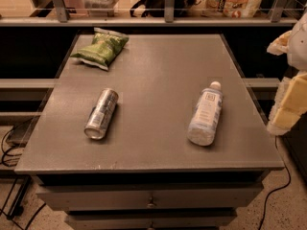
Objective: Move blue plastic bottle near green jalapeno chip bag
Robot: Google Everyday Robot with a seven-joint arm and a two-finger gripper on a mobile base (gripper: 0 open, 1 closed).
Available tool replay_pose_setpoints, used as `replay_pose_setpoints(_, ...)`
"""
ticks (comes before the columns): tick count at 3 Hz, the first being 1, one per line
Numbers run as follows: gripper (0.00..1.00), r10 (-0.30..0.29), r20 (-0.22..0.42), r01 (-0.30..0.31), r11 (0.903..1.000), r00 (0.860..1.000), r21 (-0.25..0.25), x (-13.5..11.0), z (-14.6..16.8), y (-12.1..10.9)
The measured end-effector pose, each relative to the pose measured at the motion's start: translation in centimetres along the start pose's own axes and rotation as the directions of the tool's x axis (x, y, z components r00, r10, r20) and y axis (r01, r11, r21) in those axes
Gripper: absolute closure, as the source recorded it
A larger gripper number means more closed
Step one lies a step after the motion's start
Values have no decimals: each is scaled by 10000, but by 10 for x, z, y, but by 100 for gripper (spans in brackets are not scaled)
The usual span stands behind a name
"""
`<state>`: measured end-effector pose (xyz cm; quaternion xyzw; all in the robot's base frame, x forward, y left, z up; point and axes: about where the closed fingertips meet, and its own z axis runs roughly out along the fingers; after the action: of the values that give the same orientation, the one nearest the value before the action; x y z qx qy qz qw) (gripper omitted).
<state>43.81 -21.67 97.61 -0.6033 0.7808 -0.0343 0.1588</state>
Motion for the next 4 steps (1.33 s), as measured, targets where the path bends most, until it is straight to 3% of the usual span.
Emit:
replay_pose_setpoints(1, 0, 90, 78, -91, 9999, 9999, 72, -1, -1, -1)
replay_pose_setpoints(2, 0, 1183, 538, -1181, 9930, 9915, -65, -2, 10, -2)
replay_pose_setpoints(3, 0, 2824, 929, -2805, 9593, 9548, -330, -13, 31, -4)
replay_pose_setpoints(4, 0, 3686, 938, -3670, 9296, 9248, -342, -14, 29, -4)
